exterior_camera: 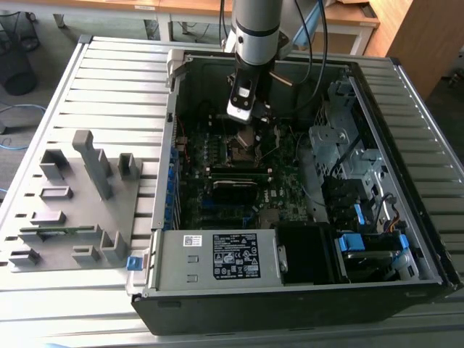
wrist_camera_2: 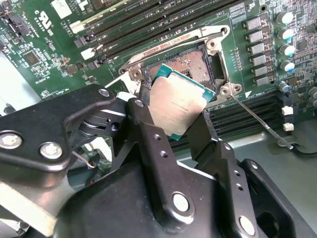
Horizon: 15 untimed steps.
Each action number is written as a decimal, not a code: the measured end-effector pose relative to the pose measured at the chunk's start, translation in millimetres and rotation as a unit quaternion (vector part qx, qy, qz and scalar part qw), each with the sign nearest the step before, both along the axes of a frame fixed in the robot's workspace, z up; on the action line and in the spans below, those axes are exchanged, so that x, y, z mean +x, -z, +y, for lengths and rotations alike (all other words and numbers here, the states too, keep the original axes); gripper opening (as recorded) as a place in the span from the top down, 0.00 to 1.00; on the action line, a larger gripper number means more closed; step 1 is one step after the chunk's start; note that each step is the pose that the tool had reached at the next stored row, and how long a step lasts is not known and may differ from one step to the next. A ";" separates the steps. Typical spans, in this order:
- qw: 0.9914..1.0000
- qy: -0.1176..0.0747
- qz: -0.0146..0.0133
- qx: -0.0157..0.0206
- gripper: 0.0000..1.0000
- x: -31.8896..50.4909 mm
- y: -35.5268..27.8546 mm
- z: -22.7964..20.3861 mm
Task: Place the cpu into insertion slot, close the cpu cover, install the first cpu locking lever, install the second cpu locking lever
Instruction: 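Place the cpu into insertion slot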
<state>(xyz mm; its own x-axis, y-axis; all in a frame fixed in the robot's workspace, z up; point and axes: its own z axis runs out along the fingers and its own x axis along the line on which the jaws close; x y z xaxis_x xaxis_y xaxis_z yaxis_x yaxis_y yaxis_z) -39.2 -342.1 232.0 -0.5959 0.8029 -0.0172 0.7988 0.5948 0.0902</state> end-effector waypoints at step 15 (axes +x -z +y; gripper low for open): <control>0.997 0.077 0.000 0.000 0.46 0.0 0.5 0.1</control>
